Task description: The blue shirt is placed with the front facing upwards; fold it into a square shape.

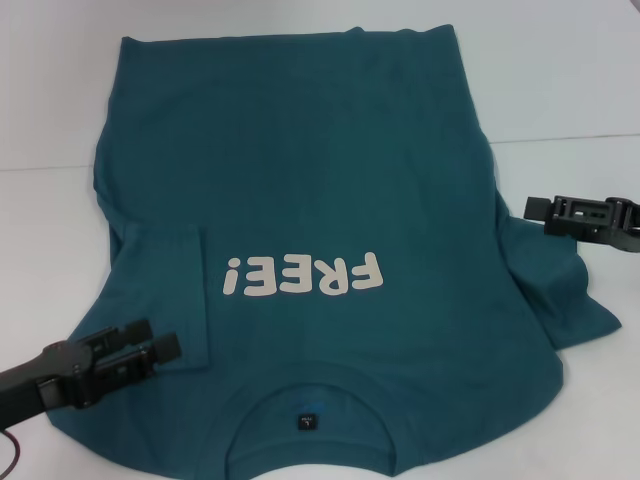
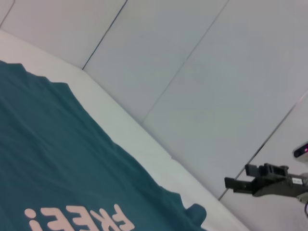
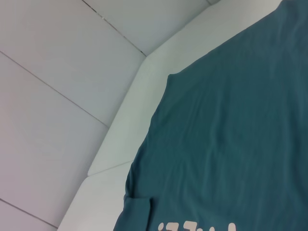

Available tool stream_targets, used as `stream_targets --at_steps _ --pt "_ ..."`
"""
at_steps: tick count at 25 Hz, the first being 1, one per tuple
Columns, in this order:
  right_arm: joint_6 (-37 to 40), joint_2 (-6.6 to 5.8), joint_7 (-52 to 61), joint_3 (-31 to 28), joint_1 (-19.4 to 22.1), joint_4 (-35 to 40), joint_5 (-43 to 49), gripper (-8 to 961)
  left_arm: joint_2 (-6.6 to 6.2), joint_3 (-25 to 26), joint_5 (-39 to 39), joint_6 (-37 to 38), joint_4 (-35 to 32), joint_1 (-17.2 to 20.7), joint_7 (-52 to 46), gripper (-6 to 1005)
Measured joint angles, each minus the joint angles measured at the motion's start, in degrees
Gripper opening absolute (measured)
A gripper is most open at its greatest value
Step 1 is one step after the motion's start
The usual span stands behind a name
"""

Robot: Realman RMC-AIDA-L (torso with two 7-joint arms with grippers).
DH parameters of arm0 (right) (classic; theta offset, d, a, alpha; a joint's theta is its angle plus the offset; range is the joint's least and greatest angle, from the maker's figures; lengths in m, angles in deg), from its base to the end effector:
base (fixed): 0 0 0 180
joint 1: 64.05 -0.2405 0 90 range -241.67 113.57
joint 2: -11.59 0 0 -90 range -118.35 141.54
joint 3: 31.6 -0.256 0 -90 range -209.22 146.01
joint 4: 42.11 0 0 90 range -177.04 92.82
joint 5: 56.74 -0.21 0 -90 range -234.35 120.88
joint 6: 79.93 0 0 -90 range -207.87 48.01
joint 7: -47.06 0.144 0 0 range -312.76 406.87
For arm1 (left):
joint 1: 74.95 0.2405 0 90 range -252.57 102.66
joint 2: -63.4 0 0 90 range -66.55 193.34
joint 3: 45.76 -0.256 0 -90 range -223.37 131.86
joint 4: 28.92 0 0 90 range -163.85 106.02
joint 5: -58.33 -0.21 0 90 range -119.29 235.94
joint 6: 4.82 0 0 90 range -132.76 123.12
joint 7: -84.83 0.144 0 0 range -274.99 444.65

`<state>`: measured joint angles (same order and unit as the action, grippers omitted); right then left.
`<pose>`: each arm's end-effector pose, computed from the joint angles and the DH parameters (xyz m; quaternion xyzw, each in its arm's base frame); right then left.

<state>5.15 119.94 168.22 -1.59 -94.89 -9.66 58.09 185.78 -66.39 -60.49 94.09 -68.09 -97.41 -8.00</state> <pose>0.3109 0.3569 0.0851 -0.7583 0.5590 0.2966 0.1565 -0.3024 0.2761 0.0169 -0.8345 -0.4066 -0.3476 0.1320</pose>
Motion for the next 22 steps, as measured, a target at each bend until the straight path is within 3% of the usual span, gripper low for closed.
stream_targets --at_steps 7,13,18,22 --pt "-0.8 -0.35 2.0 0.3 -0.2 0.3 0.8 758 -0.05 0.1 0.5 0.1 0.2 0.0 -1.0 817" --pt "-5.8 -3.53 16.5 0.2 -0.2 1.0 8.7 745 0.10 0.1 0.5 -0.3 1.0 -0.4 -1.4 817" --pt "-6.5 -5.83 21.0 -0.1 -0.2 1.1 11.6 735 0.13 0.1 0.5 -0.4 1.0 -0.4 -1.4 817" --pt "-7.0 -6.38 21.2 0.0 -0.2 1.6 11.6 727 0.17 0.2 0.6 -0.8 1.1 -0.4 -1.4 817"
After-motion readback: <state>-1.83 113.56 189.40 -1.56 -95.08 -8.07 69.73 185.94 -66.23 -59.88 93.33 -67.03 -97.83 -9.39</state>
